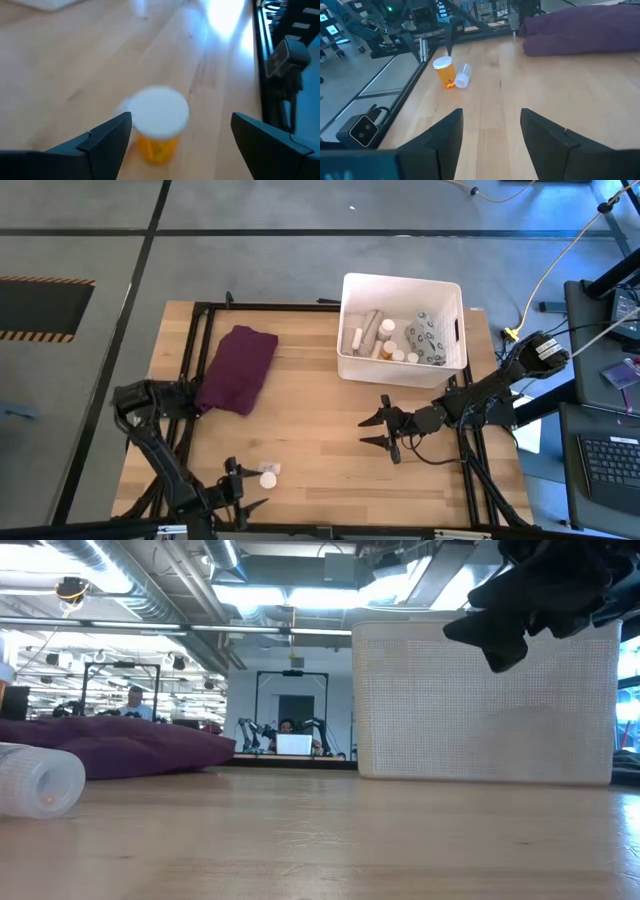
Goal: Pick & place medical supplies in basket/bin
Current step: Put the orange pill bottle into the white bin
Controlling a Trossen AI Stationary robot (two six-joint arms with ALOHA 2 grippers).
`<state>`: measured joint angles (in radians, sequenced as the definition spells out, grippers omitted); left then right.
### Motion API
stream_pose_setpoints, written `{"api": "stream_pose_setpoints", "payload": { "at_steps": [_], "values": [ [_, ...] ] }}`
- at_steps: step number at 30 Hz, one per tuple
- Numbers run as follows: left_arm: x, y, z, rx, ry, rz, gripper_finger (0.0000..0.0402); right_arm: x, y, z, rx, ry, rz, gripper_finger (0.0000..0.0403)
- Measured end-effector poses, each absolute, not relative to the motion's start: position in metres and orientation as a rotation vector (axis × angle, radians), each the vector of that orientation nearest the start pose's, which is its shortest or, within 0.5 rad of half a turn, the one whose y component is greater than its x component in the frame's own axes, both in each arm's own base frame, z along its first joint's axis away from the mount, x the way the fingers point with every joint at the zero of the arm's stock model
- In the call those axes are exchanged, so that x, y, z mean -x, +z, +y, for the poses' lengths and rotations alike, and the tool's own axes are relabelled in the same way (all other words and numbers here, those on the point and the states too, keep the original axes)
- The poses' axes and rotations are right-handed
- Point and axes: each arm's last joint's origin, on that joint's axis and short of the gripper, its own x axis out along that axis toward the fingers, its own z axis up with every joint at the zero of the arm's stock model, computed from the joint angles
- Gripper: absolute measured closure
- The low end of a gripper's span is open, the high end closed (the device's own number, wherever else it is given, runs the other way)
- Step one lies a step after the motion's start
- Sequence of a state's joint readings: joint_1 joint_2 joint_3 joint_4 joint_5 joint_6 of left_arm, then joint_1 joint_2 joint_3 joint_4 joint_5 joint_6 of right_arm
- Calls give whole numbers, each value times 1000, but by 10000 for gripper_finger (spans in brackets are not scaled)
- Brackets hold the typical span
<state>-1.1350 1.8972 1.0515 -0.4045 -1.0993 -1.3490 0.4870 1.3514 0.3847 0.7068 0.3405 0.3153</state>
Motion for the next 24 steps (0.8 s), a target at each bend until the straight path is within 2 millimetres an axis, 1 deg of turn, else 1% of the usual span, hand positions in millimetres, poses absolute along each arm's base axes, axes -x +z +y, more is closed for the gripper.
{"api": "stream_pose_setpoints", "payload": {
  "at_steps": [6,9,14,17,24],
  "values": [
    [-151,118,-303,246,312,349,69,-219,169,105,-231,104,260,202],
    [-152,105,-303,247,327,353,69,-219,169,105,-233,103,260,202],
    [-156,76,-302,275,369,358,69,-219,169,105,-252,101,261,202],
    [-155,64,-301,296,388,345,69,-219,169,105,-255,101,261,202],
    [-157,64,-298,314,407,351,69,-219,169,105,-253,95,260,202]
  ]
}}
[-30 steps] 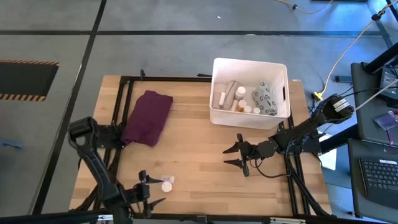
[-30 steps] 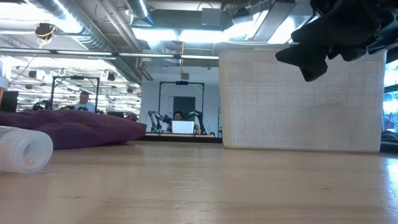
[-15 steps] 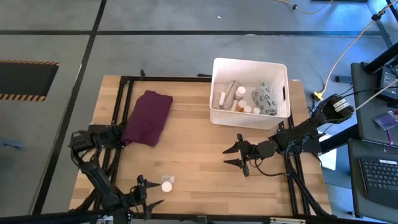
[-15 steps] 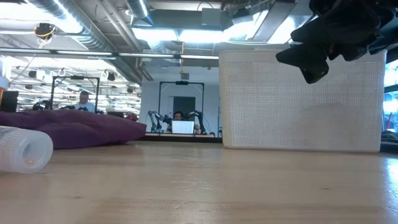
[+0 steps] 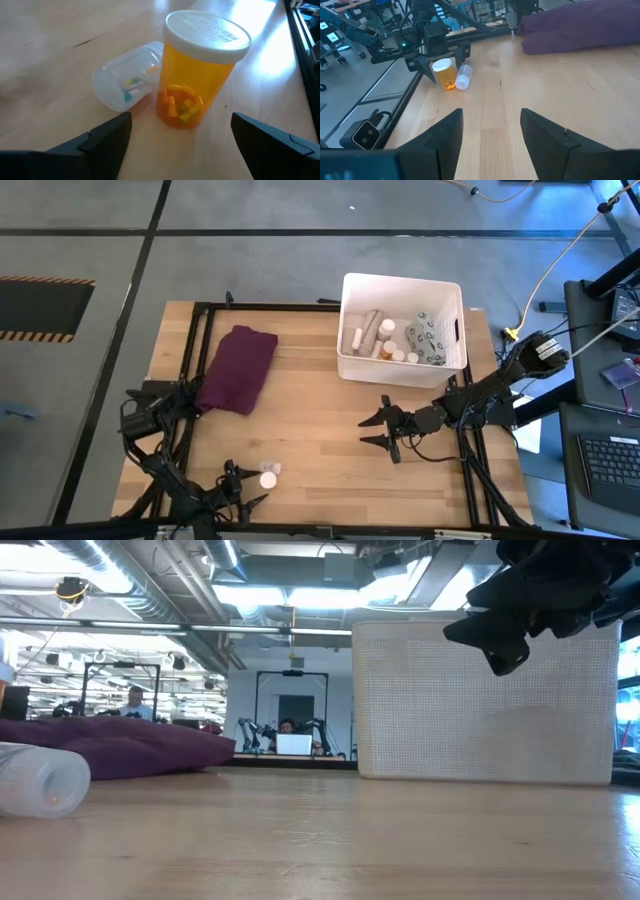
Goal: Pick & place medical supplies in basket/bin
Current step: Put the orange pill bottle into the white bin
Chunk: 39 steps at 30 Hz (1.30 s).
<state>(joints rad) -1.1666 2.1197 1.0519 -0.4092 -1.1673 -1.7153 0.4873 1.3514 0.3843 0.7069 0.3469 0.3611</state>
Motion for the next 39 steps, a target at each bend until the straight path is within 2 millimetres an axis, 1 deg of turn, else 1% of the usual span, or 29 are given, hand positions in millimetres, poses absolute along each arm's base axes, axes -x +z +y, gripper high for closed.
{"api": "stream_pose_setpoints", "payload": {
  "at_steps": [12,24,29,39],
  "values": [
    [-163,65,-295,322,426,368,69,-219,169,105,-251,93,259,202],
    [-164,65,-294,313,432,374,69,-219,169,105,-246,92,260,202],
    [-170,66,-290,237,437,396,69,-219,169,105,-246,92,260,202],
    [-173,67,-288,214,442,393,69,-219,169,105,-227,95,260,202]
  ]
}}
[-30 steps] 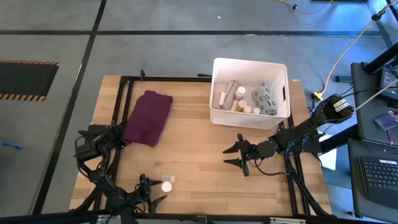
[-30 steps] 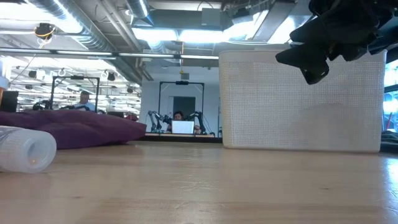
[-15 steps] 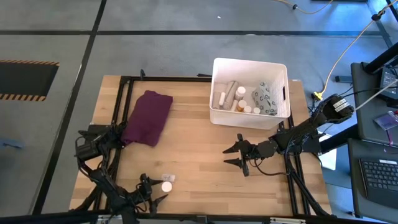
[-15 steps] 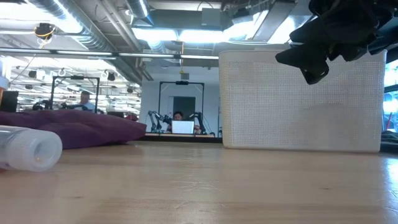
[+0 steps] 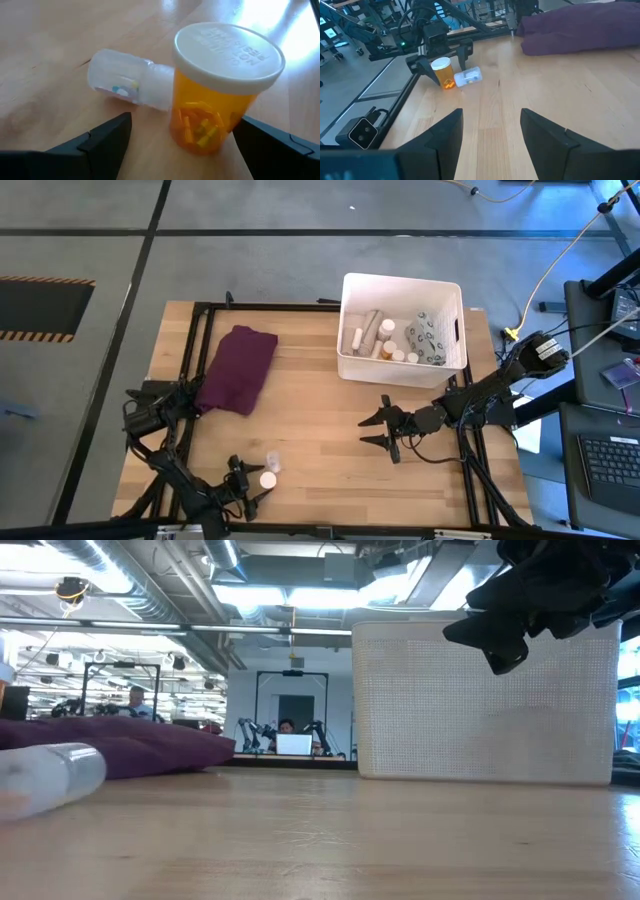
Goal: Pick & place medical supplies in basket/bin
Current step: Put the orange pill bottle into the white bin
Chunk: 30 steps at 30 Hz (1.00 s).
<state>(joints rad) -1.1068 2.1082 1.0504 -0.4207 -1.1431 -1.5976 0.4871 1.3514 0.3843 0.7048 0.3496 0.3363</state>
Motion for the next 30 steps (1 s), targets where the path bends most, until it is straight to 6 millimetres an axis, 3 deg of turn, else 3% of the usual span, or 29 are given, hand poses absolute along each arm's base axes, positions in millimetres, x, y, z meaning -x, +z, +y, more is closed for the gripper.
{"api": "stream_pose_setpoints", "payload": {
  "at_steps": [17,30],
  "values": [
    [-186,68,-285,208,449,402,73,-219,169,105,-226,95,264,202],
    [-189,68,-284,207,457,402,150,-218,166,104,-214,91,294,202]
  ]
}}
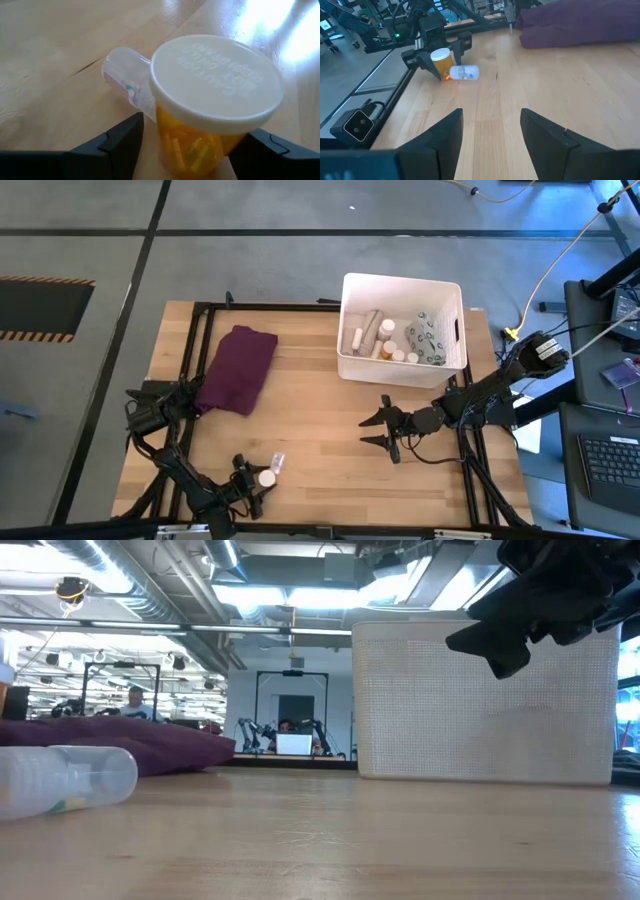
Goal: Pick & place medical supplies in basket/bin
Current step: Put the orange pill bottle into the white bin
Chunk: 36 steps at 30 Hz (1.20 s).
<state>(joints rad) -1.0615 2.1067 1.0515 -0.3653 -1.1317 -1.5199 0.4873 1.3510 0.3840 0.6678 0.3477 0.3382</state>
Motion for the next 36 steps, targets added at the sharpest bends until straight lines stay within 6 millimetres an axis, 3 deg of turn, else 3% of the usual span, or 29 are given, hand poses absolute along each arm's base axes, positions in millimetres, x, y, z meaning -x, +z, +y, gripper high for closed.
{"api": "stream_pose_setpoints", "payload": {
  "at_steps": [11,20,29,36],
  "values": [
    [-189,68,-284,211,457,401,219,-218,165,104,-215,90,294,202],
    [-189,78,-283,225,442,466,219,-219,168,105,-225,94,272,202],
    [-214,126,-266,287,400,605,219,-242,202,109,-255,231,194,202],
    [-256,169,-234,316,215,744,219,-261,229,116,36,324,315,202]
  ]
}}
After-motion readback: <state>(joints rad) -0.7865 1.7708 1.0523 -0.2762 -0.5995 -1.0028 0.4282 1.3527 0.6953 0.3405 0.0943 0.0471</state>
